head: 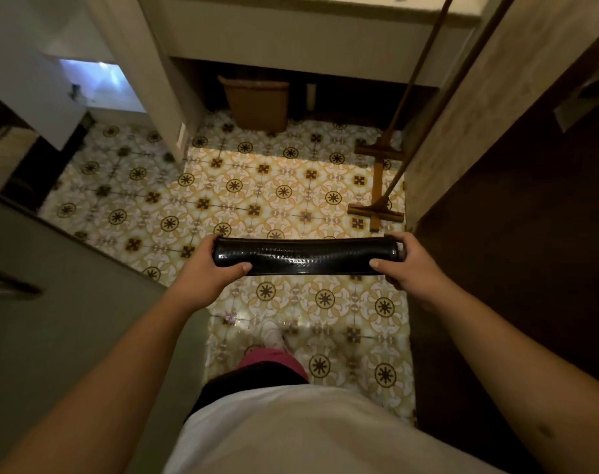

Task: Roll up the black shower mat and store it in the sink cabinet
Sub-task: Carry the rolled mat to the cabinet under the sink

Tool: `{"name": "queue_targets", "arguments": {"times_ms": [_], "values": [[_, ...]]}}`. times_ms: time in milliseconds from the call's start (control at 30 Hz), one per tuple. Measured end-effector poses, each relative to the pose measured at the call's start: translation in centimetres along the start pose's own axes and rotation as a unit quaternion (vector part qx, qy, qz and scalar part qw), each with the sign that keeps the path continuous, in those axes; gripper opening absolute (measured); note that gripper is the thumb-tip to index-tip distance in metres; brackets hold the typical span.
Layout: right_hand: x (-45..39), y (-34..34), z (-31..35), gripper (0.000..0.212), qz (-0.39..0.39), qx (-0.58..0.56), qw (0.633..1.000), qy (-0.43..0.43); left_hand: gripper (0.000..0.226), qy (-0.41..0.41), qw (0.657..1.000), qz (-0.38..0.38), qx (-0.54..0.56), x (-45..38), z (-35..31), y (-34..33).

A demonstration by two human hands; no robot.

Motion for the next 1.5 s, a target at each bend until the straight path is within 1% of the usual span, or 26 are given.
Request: {"name": "queue_targets", "arguments": {"times_ms": [67, 200, 267, 333, 400, 467, 567, 667, 767, 833, 867, 933, 1033, 1100, 1133, 1233, 1267, 1400, 1500], "values": [[-2.8, -0.5, 1.3, 0.064, 0.005, 0.006, 1.000, -0.003, 0.059, 0.005, 1.000, -0.004, -0.001, -2.6, -0.1, 0.9], [-8.0, -1.4, 5.0, 0.063, 0.006, 0.023, 1.000, 0.001, 0.069, 0.027, 0.999, -0.010, 0.015, -7.7, -0.3, 2.6], [-10.6, -1.7, 6.8, 0.063, 0.009, 0.028, 1.000, 0.008, 0.064, 0.035, 0.999, -0.020, 0.019, -10.0, -0.6, 3.5], [-13.2, -2.1, 8.9, 0.063, 0.013, 0.045, 0.999, 0.021, 0.071, 0.042, 0.998, -0.034, 0.021, -12.2, -1.3, 4.3], [-16.0, -2.7, 10.7, 0.065, 0.025, 0.053, 0.998, 0.025, 0.084, 0.054, 0.996, -0.060, 0.027, -14.1, -1.7, 5.5], [-18.8, -3.4, 12.2, 0.065, 0.041, 0.052, 0.997, 0.026, 0.089, 0.060, 0.994, -0.088, 0.026, -16.0, -2.2, 6.8], [-23.1, -4.6, 14.5, 0.064, 0.052, 0.072, 0.995, 0.036, 0.088, 0.078, 0.989, -0.121, 0.032, -18.9, -1.8, 8.5], [-28.2, -6.3, 17.3, 0.063, 0.071, 0.096, 0.991, 0.063, 0.085, 0.104, 0.982, -0.153, 0.040, -21.8, -1.3, 9.9], [-33.7, -8.1, 20.1, 0.069, 0.110, 0.112, 0.986, 0.064, 0.088, 0.129, 0.970, -0.201, 0.045, -24.6, -1.3, 10.9], [-37.1, -9.0, 22.2, 0.068, 0.137, 0.127, 0.980, 0.064, 0.090, 0.148, 0.961, -0.232, 0.039, -26.1, -1.8, 11.6], [-38.7, -9.5, 23.3, 0.070, 0.149, 0.135, 0.977, 0.064, 0.089, 0.157, 0.956, -0.244, 0.041, -26.9, -2.0, 12.0], [-41.7, -10.6, 25.4, 0.080, 0.170, 0.161, 0.970, 0.064, 0.087, 0.179, 0.945, -0.268, 0.059, -28.2, -2.0, 12.7], [-45.5, -13.4, 28.4, 0.100, 0.200, 0.196, 0.958, 0.068, 0.090, 0.215, 0.924, -0.307, 0.076, -29.4, -2.0, 13.8], [-47.3, -15.6, 30.6, 0.104, 0.217, 0.202, 0.951, 0.084, 0.088, 0.230, 0.906, -0.341, 0.099, -29.8, -1.8, 14.7], [-48.1, -17.1, 31.8, 0.105, 0.231, 0.207, 0.945, 0.098, 0.087, 0.238, 0.895, -0.363, 0.108, -30.0, -1.4, 15.4], [-49.6, -21.5, 34.8, 0.099, 0.270, 0.240, 0.923, 0.130, 0.104, 0.262, 0.871, -0.399, 0.118, -29.7, -0.2, 17.5], [-50.0, -23.0, 35.6, 0.096, 0.281, 0.255, 0.915, 0.139, 0.107, 0.267, 0.865, -0.409, 0.117, -29.6, 0.3, 18.3], [-51.5, -29.8, 38.7, 0.093, 0.306, 0.320, 0.879, 0.179, 0.104, 0.292, 0.845, -0.436, 0.107, -29.4, 2.9, 21.6], [-52.3, -34.9, 40.9, 0.092, 0.306, 0.353, 0.858, 0.213, 0.105, 0.297, 0.840, -0.440, 0.113, -29.8, 5.3, 24.6]]}}
Point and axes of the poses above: each hand's wrist, its own x-axis away from the middle knuckle, its own y-axis out of the back of the hand, z = x × y, the point moved 8 cm from there along -x, towards the middle knuckle, and after that the axes turned 2 degrees about -y, right-handed, at the moved point
